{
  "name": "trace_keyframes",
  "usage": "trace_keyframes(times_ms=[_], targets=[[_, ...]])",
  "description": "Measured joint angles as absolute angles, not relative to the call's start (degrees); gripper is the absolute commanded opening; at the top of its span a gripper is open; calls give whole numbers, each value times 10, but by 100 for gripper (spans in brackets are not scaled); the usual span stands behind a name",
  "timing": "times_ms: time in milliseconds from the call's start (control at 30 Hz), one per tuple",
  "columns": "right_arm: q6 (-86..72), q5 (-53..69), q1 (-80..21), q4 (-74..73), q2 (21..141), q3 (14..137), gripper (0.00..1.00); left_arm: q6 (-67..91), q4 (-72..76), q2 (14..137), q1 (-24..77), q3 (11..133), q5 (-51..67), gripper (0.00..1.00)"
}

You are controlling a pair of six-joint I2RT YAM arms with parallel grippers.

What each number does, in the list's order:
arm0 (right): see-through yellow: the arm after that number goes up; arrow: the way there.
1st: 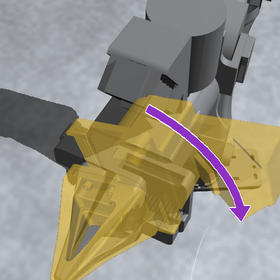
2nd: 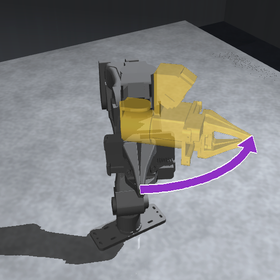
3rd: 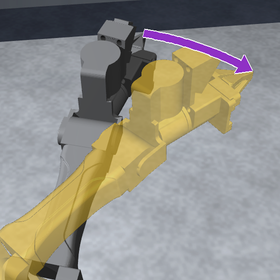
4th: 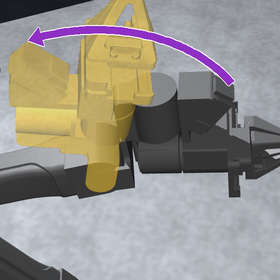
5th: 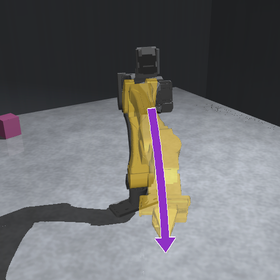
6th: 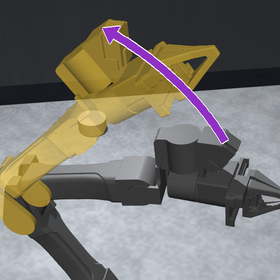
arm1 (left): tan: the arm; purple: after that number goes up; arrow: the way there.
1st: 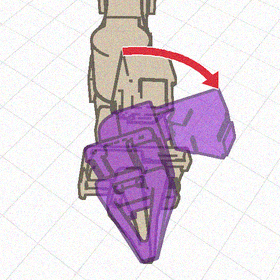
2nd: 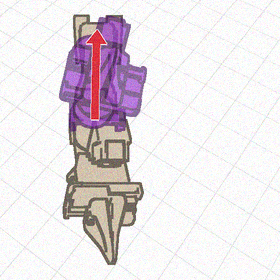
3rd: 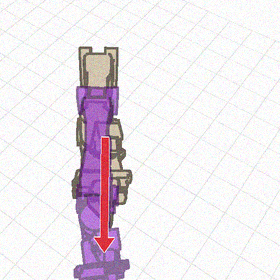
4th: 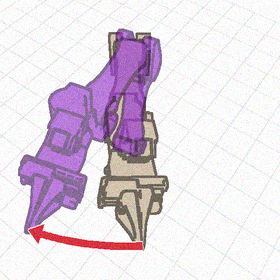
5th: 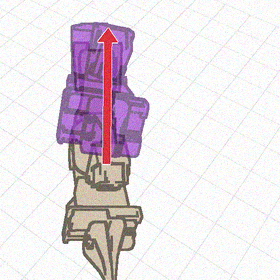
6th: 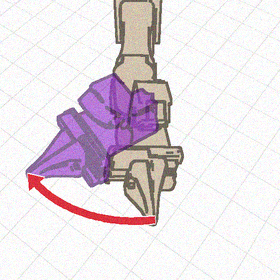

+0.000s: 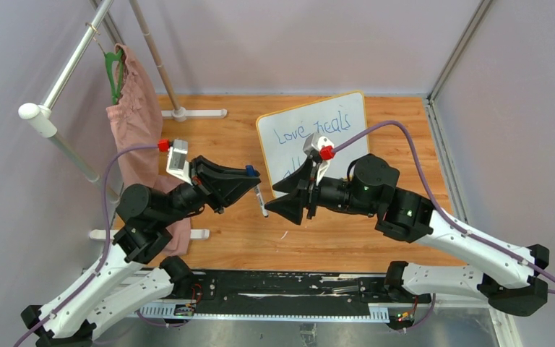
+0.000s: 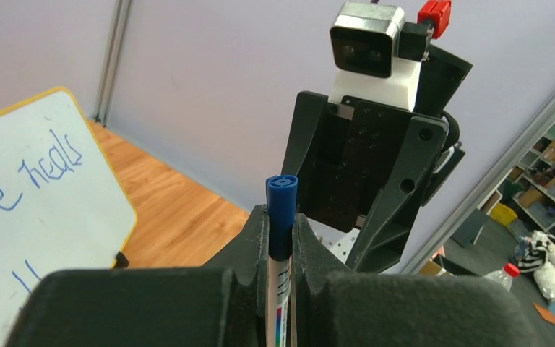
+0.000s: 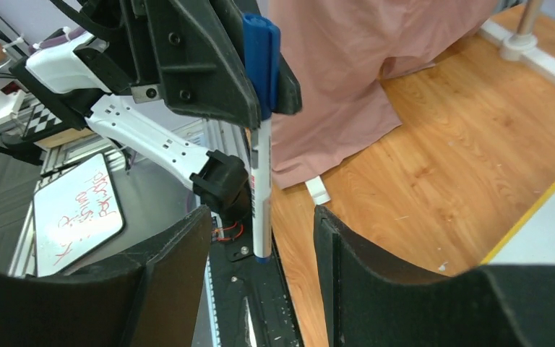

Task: Write a sentence on the whiteboard
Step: Place the whiteboard marker at the center of the board.

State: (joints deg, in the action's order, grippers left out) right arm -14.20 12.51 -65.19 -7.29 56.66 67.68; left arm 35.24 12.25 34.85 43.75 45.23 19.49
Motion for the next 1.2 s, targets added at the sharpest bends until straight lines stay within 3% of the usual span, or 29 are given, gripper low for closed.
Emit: trace_keyframes(times_ms=[267,600,1000,1200], targets=[[-203,140,-652,0,576,627,55,351,114,343,437,424,212,0],[-228,110,-652,33,596,610,41,353,113,343,437,424,221,0],[-241,103,-652,52,601,602,37,367,115,344,437,414,217,0],[-248,110,-652,71,605,591,19,373,117,343,437,404,213,0]])
